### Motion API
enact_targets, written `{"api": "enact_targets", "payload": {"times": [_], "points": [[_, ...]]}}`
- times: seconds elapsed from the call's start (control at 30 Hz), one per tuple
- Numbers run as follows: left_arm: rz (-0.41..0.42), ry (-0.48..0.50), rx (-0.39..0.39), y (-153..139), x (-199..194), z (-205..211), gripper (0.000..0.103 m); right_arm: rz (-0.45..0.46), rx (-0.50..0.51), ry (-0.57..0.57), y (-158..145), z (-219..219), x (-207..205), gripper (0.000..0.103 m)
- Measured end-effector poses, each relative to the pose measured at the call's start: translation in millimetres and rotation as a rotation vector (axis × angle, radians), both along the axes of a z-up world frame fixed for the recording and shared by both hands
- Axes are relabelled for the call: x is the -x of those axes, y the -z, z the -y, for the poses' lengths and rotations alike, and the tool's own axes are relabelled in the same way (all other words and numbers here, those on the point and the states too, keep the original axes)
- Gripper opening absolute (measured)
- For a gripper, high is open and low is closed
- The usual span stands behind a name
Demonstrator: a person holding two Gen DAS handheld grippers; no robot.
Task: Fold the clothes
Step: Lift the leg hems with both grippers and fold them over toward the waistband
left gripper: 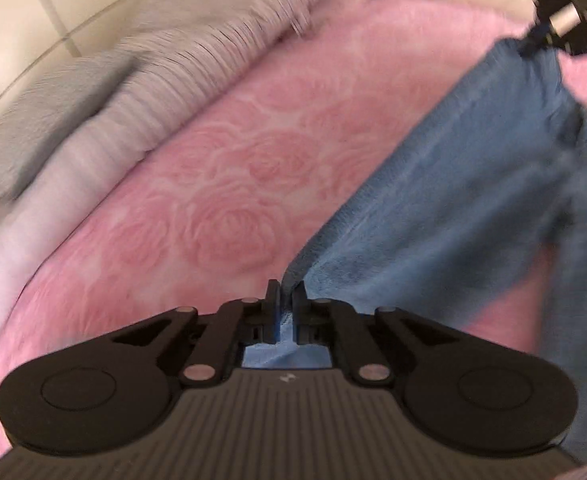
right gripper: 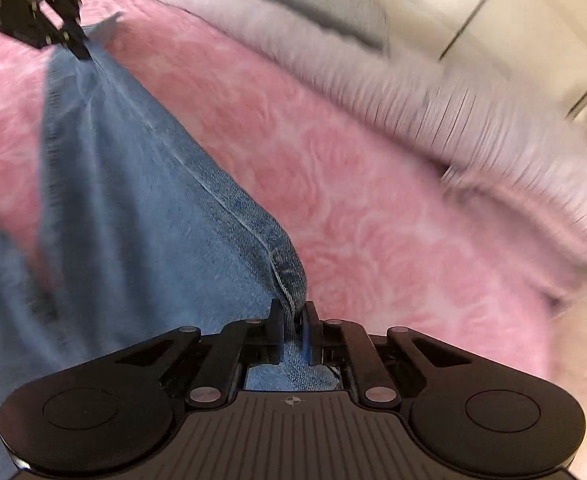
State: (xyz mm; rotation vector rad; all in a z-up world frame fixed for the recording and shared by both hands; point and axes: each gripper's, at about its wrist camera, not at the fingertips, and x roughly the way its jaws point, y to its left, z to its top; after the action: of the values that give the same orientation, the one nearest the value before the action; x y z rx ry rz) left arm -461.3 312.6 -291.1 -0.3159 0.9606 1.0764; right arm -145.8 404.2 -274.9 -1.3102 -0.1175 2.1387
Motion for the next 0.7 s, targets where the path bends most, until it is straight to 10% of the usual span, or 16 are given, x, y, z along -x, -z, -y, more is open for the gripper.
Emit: {"api": "enact_targets", "payload": {"times": [0.13,0.3,0.57,0.7], "points": [[0.074,-0.06,0.155,3,-13,103,0.003,0.078,0.013,0.052,-15,101,-4,0.006],[0.108,-0.081,0.358,48,-36,192,0.006,0.246,0.184,0.228,38,204,-12,0.011],[0.399,-0.304,0.282,54,-13,223,0.016,-0.091,0.295,0.628,56,234,-47,0.03],[0.404,-0.275,0.161,75,-20,241,0.018,-0.144,0.209,0.541,76,248,-56,0.033]]}}
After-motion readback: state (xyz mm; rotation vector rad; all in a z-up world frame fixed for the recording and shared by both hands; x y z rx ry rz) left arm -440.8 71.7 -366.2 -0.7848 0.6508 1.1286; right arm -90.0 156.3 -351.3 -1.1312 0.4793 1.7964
